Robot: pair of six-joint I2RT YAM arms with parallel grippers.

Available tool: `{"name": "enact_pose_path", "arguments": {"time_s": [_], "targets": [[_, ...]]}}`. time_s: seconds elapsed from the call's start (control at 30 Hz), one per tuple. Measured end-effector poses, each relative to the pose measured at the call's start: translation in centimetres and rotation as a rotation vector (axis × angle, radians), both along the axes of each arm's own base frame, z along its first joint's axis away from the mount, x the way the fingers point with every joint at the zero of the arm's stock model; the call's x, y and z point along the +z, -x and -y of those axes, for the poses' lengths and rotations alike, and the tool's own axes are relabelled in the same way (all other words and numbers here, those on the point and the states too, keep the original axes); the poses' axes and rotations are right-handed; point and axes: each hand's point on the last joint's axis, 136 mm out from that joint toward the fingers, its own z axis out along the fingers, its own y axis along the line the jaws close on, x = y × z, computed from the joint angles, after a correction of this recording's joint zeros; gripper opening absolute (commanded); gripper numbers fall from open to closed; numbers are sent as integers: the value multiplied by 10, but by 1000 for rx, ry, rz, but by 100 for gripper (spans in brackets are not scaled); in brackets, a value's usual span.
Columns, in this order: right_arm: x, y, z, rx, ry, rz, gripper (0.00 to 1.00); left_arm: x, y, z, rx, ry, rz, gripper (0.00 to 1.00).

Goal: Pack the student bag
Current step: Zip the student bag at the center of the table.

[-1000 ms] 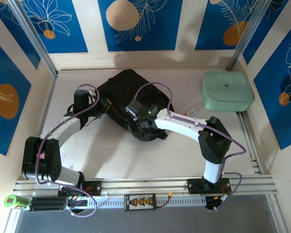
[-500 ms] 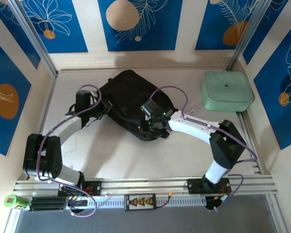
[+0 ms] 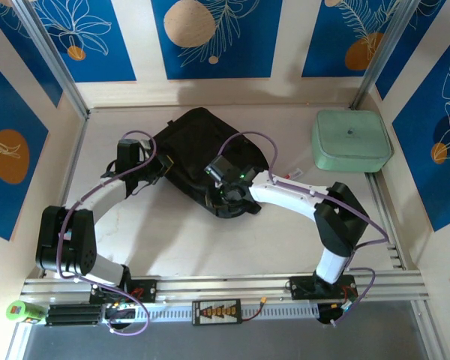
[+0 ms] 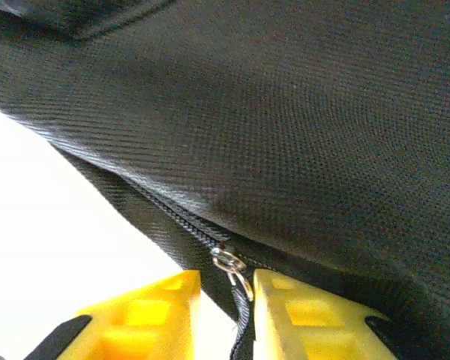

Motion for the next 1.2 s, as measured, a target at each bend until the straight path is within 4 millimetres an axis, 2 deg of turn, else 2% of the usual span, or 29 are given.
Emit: {"name": "enact_pose_path", "arguments": {"time_s": [0.13, 0.37, 1.1, 1.2], "targets": [[-6, 1, 7, -9, 59, 6, 26, 0, 0, 0, 0, 0, -1, 0], [-7, 6, 11, 4, 112, 22, 12, 3, -2, 0, -1, -1, 4, 0], [7, 12, 12, 22, 88, 16, 18, -3, -1, -2, -7, -22, -5, 0], [9, 12, 14, 19, 84, 14, 14, -4, -2, -3, -6, -23, -8, 0]]}}
